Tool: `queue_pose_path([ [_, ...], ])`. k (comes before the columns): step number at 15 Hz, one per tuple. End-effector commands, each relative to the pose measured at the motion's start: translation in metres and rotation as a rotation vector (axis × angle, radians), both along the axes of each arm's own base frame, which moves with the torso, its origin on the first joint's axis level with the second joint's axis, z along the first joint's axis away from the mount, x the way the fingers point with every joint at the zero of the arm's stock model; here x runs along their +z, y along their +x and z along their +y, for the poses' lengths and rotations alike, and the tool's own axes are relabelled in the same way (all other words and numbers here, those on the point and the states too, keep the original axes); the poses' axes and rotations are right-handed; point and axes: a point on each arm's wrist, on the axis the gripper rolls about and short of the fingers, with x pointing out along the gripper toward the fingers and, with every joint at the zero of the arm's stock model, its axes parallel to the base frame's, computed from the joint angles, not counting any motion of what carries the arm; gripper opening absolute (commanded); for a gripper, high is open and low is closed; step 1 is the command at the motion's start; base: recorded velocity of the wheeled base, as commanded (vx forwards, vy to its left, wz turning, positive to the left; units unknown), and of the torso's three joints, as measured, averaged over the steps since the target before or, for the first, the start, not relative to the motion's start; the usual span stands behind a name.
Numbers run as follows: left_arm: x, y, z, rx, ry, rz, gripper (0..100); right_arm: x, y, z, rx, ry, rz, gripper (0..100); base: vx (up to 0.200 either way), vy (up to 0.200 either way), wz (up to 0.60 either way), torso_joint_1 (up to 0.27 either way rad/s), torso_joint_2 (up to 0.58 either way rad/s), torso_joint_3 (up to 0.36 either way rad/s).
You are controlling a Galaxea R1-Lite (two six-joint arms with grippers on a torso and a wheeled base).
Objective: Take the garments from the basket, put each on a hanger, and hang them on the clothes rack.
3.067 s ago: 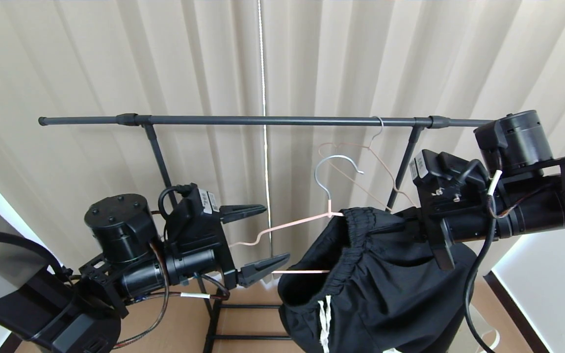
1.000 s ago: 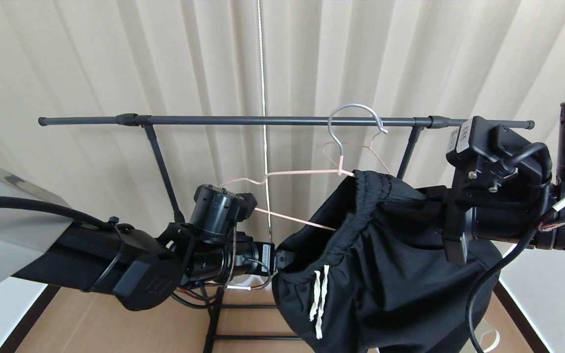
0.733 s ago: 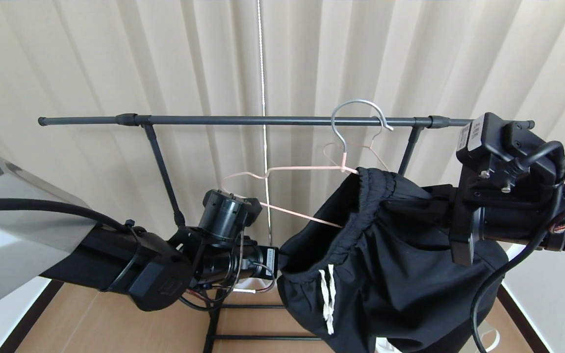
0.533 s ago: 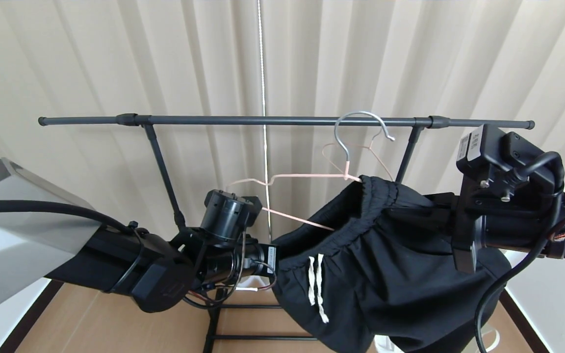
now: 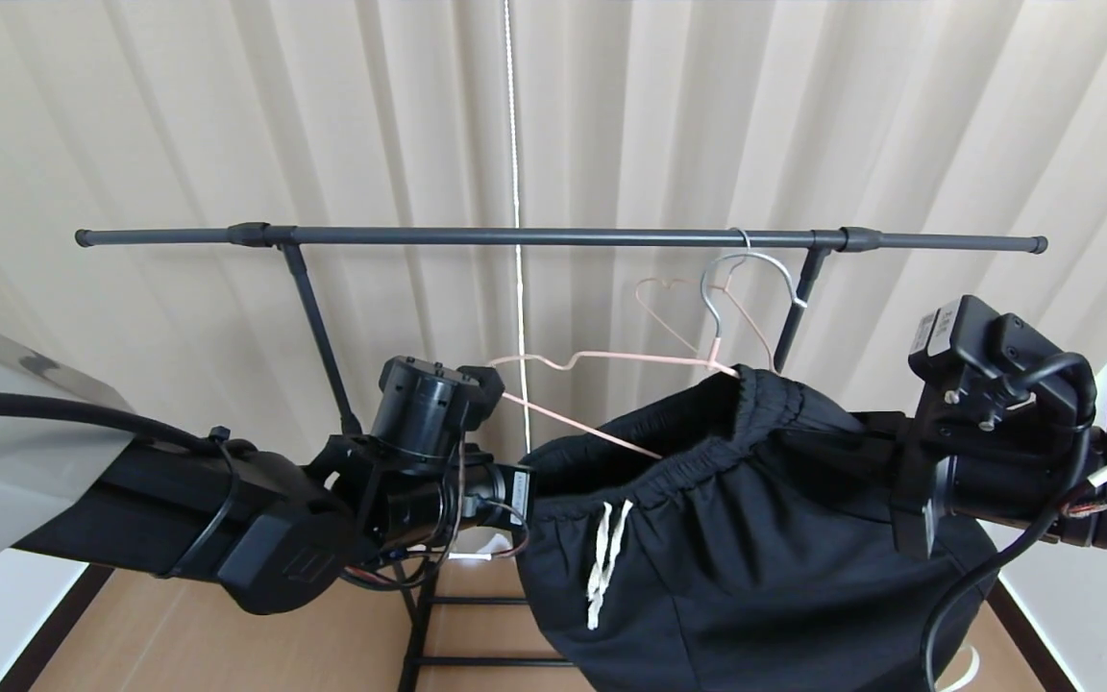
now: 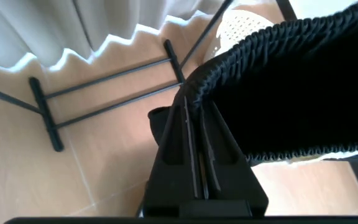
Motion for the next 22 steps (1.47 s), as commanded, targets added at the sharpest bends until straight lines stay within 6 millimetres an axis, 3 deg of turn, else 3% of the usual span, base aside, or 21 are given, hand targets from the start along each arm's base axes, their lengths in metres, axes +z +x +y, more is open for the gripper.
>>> queue_pose_path([
  [1,0.003,0.0,0.001,0.005,-0.002,-0.017,0,-0.017,-0.004,-0.005,-0.014,0.015,0.034,0,0.0,0.0,0.0,0.0,0.0,0.0],
  [7,0.017,0.024,0.014,0.049,-0.007,-0.119,0,-0.028,0.001,-0.02,-0.031,0.039,0.036,0,0.0,0.0,0.0,0.0,0.0,0.0],
  [17,0.048,0.061,0.035,0.105,0.016,-0.265,0,-0.041,0.001,-0.022,-0.013,-0.038,0.042,0,0.0,0.0,0.0,0.0,0.0,0.0],
  [21,0.06,0.058,0.03,0.07,0.049,-0.283,0,-0.049,0.005,-0.022,-0.014,-0.078,0.048,0,0.0,0.0,0.0,0.0,0.0,0.0],
  [22,0.074,0.049,0.023,0.026,0.074,-0.302,0,-0.053,0.008,-0.022,-0.032,-0.096,0.061,0,0.0,0.0,0.0,0.0,0.0,0.0],
])
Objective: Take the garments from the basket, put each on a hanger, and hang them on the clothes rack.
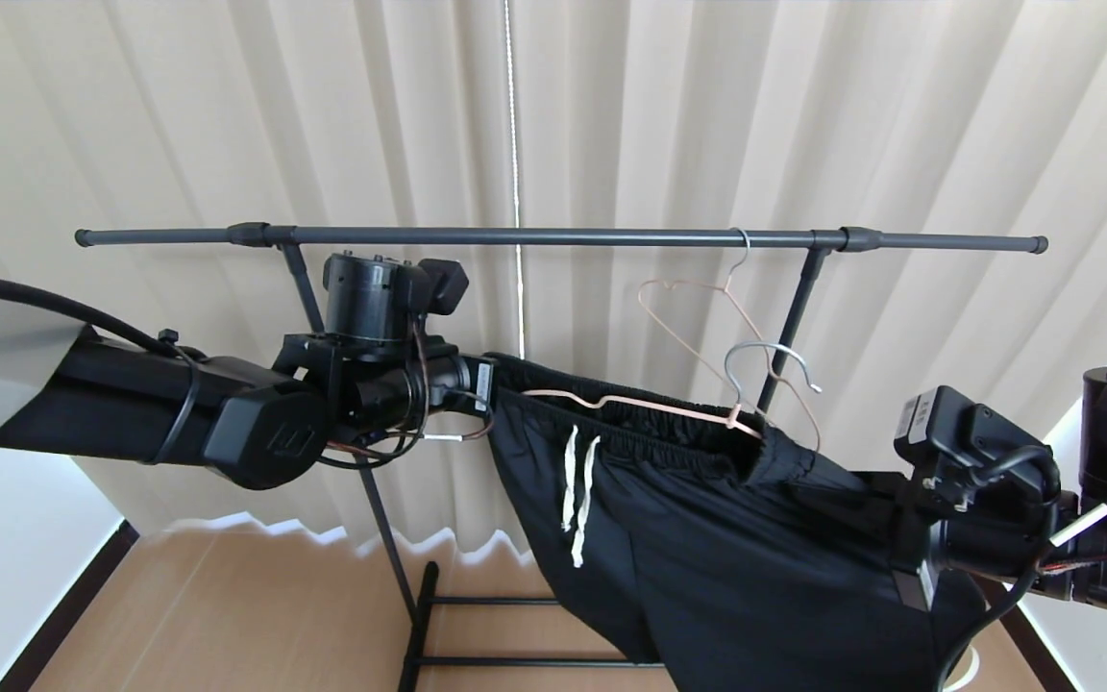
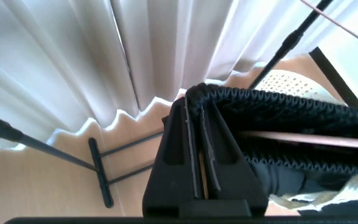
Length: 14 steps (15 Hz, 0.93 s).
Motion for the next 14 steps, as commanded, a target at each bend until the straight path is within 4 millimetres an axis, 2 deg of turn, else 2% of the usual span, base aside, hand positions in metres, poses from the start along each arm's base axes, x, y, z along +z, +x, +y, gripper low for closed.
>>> queue_pose_path([
  [1,0.022,-0.011,-0.009,-0.044,0.012,-0.038,0,-0.008,0.005,0.001,-0.011,-0.02,0.028,0,0.0,0.0,0.0,0.0,0.0,0.0],
  [2,0.034,-0.018,-0.015,-0.073,0.03,-0.036,0,-0.009,0.006,0.002,-0.011,-0.025,0.029,0,0.0,0.0,0.0,0.0,0.0,0.0],
  [7,0.062,-0.041,-0.032,-0.12,0.093,-0.013,0,-0.017,0.015,0.003,-0.061,-0.061,0.051,0,0.0,0.0,0.0,0.0,0.0,0.0],
  [12,0.081,-0.054,-0.038,-0.122,0.158,-0.032,0,-0.024,0.019,0.005,-0.098,-0.093,0.067,0,0.0,0.0,0.0,0.0,0.0,0.0],
  [14,0.083,-0.061,-0.041,-0.144,0.169,-0.019,0,-0.021,0.023,0.008,-0.118,-0.096,0.051,0,0.0,0.0,0.0,0.0,0.0,0.0],
])
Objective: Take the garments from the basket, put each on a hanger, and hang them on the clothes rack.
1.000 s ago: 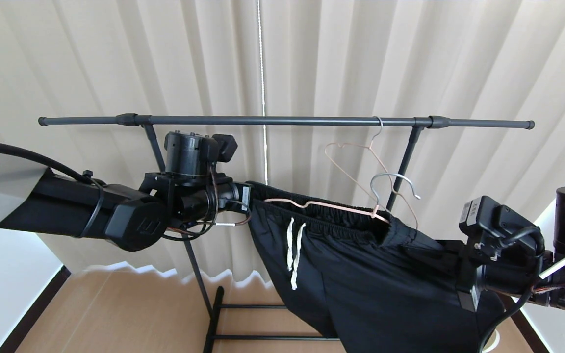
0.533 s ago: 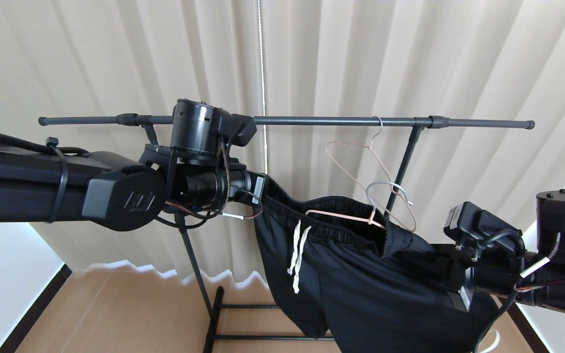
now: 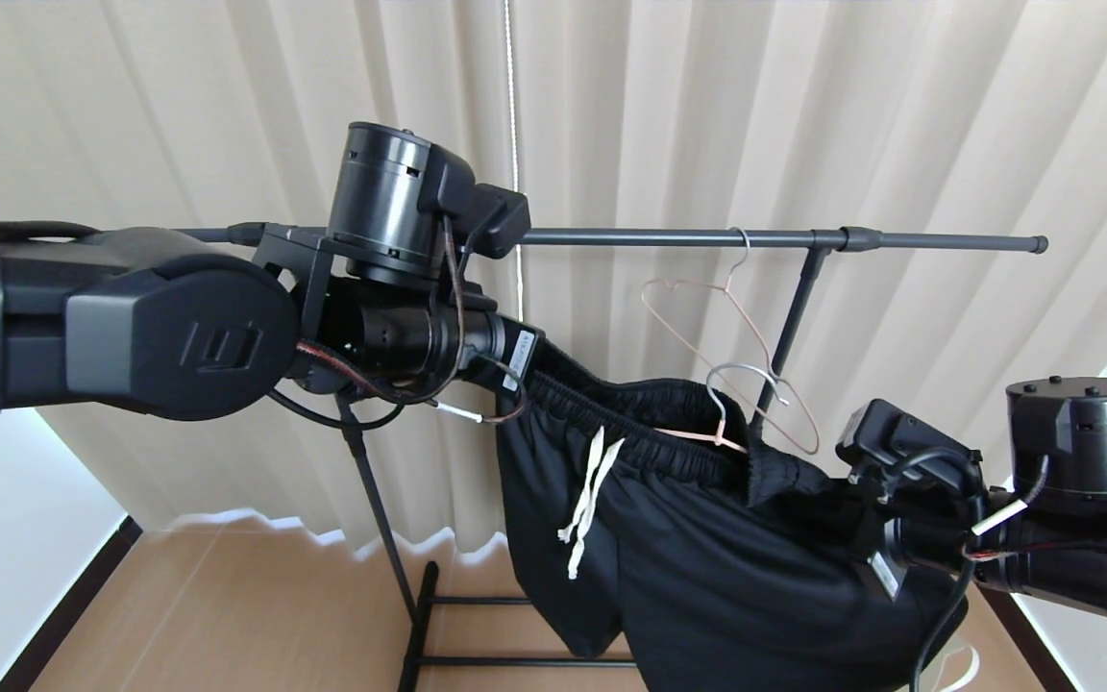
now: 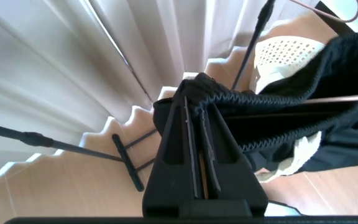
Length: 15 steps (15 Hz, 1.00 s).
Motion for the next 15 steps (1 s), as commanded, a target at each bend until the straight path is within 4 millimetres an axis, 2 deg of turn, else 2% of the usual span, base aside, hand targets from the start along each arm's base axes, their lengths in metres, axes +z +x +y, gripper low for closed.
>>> queue_pose_path([
  [1,0.005,-0.008,-0.004,-0.016,-0.001,-0.008,0,0.003,0.004,0.006,0.004,0.013,-0.005,0,0.0,0.0,0.0,0.0,0.0,0.0],
  [5,-0.009,-0.019,-0.012,-0.034,0.041,0.042,0,0.012,0.002,0.019,0.001,0.165,-0.039,0,0.0,0.0,0.0,0.0,0.0,0.0],
  [7,-0.012,-0.024,-0.015,-0.044,0.046,0.063,0,0.011,0.001,0.024,0.025,0.21,-0.045,0,0.0,0.0,0.0,0.0,0.0,0.0],
  [10,-0.019,-0.042,-0.027,-0.06,0.035,0.153,0,0.006,0.005,0.029,0.025,0.243,-0.045,0,0.0,0.0,0.0,0.0,0.0,0.0],
  [15,-0.009,-0.058,-0.038,-0.108,0.001,0.145,0,-0.005,0.008,0.036,0.039,0.228,-0.017,0,0.0,0.0,0.0,0.0,0.0,0.0],
])
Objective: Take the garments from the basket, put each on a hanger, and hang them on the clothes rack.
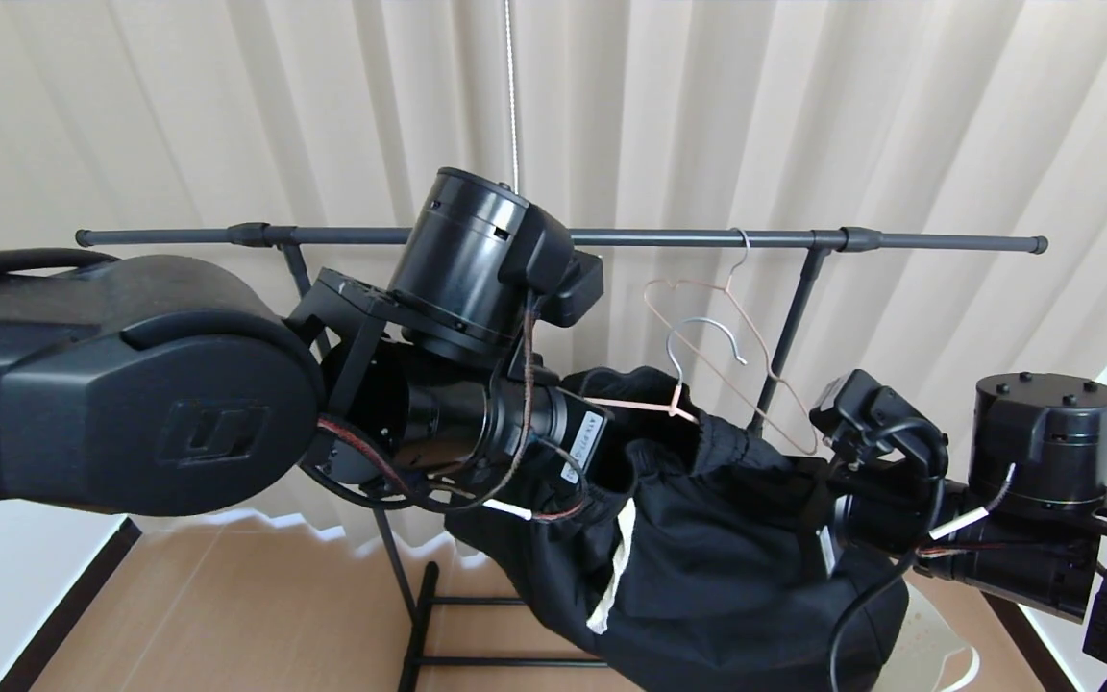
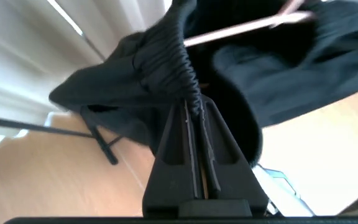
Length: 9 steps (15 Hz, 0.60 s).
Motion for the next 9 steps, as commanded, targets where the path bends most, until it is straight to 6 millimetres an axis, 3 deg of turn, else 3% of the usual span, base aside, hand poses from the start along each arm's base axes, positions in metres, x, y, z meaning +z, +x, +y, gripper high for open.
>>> queue_pose_path([
  [1,0.009,-0.009,-0.002,-0.023,-0.022,-0.019,0,-0.006,0.002,0.002,0.006,-0.01,0.02,0,0.0,0.0,0.0,0.0,0.0,0.0],
  [5,0.003,-0.014,-0.001,-0.028,-0.007,0.002,0,-0.004,0.003,0.003,0.015,0.012,-0.007,0,0.0,0.0,0.0,0.0,0.0,0.0],
  [9,-0.015,-0.015,0.003,-0.018,0.033,0.045,0,0.006,-0.004,0.001,0.085,0.168,-0.049,0,0.0,0.0,0.0,0.0,0.0,0.0],
])
